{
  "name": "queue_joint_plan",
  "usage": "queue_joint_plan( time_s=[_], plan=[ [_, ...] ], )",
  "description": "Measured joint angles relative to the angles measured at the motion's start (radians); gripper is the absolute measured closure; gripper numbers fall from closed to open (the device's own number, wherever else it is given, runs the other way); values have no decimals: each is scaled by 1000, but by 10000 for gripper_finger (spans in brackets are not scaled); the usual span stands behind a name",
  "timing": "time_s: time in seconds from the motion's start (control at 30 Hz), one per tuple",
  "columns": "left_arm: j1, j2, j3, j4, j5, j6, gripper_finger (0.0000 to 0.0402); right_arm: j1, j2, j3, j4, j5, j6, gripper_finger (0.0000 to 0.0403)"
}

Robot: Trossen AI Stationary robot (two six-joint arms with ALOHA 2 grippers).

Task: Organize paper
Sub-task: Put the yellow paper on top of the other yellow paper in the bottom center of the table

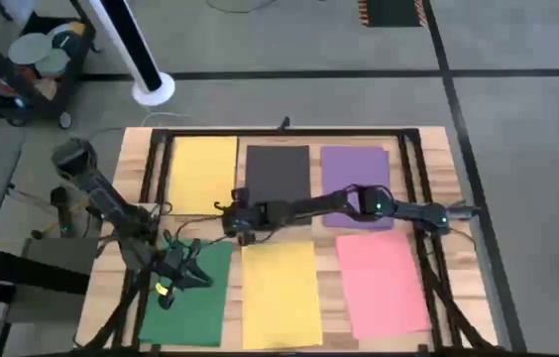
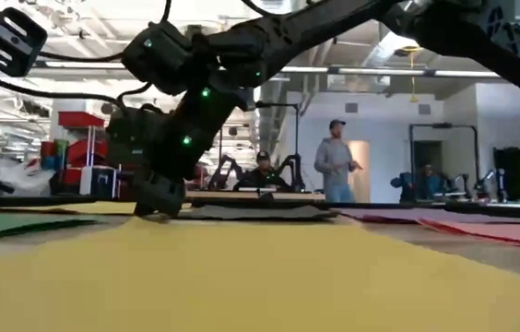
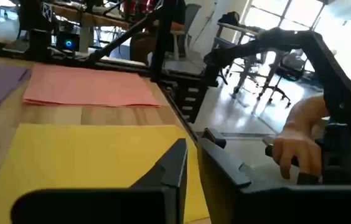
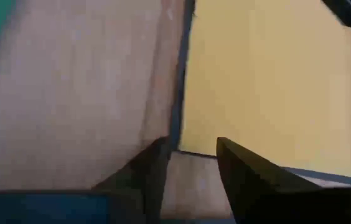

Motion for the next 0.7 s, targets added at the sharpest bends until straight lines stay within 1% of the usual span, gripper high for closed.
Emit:
queue_joint_plan(
  time_s=[0.27,0.43,0.57,0.7],
  plan=[
    [0,0,0,0,0,-9,366,6,0,0,11,-1,24,264],
    [0,0,5,38,0,-11,366,-19,0,0,10,-3,111,264],
    [0,0,60,43,1,48,366,-39,0,0,11,-35,128,264],
    [0,0,119,42,37,120,366,-31,0,0,4,-78,128,264]
  ],
)
